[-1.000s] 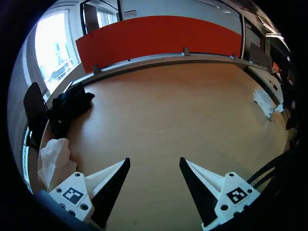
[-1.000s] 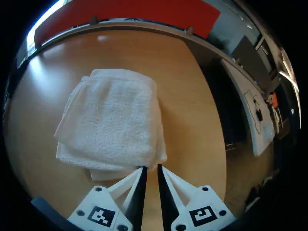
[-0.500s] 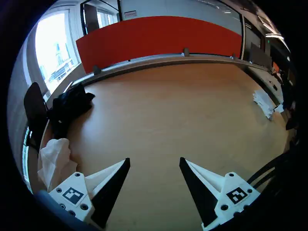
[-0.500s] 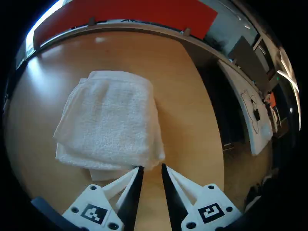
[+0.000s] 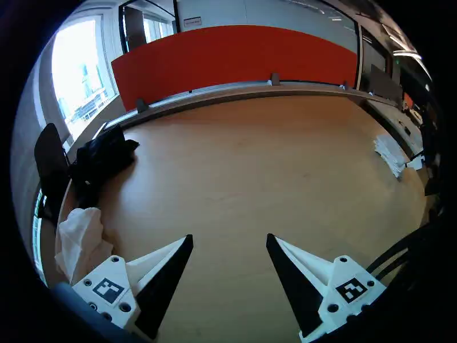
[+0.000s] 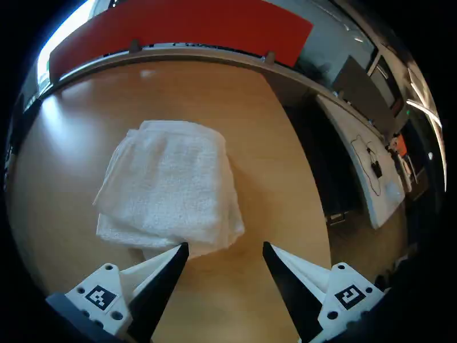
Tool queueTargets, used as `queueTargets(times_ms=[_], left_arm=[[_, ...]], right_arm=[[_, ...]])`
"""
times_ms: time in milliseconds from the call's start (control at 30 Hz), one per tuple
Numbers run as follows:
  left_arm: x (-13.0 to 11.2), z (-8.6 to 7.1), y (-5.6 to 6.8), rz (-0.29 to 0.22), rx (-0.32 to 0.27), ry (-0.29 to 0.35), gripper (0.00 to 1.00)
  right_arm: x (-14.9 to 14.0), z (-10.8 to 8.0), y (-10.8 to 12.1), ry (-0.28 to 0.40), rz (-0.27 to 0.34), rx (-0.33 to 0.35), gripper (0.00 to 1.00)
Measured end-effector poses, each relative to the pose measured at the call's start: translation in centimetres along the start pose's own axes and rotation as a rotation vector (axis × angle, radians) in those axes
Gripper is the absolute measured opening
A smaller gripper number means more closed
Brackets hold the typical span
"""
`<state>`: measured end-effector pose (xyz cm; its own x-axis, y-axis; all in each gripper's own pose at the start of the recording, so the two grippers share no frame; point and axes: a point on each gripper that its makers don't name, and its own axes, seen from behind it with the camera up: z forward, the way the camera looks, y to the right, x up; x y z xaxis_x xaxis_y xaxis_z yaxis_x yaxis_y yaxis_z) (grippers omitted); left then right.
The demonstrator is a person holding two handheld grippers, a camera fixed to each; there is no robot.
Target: Fold towel
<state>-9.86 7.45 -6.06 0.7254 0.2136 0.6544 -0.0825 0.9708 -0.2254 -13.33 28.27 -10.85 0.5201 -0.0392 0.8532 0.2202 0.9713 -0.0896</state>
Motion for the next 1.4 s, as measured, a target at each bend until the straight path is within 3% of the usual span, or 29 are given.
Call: queueTargets(times_ms=[400,900,1200,1400], left_arm=[[0.0,-0.2,-0.2,-0.005,-0.001,0.005,0.95],[-0.3,-0.7,-0.6,-0.017,0.006,0.010,0.95],[-0.7,-1.0,-1.3,-0.025,0.016,0.009,0.95],[-1.1,-1.1,-1.6,-0.032,0.020,0.005,0.95]], right_arm=[[1.7,-1.4,-3.1,0.062,0.005,0.060,1.00],[4.1,-2.2,-11.4,0.115,-0.056,0.196,0.98],[4.6,-1.6,-14.3,0.111,-0.077,0.249,0.86],[4.5,-1.1,-14.6,0.103,-0.099,0.247,0.75]])
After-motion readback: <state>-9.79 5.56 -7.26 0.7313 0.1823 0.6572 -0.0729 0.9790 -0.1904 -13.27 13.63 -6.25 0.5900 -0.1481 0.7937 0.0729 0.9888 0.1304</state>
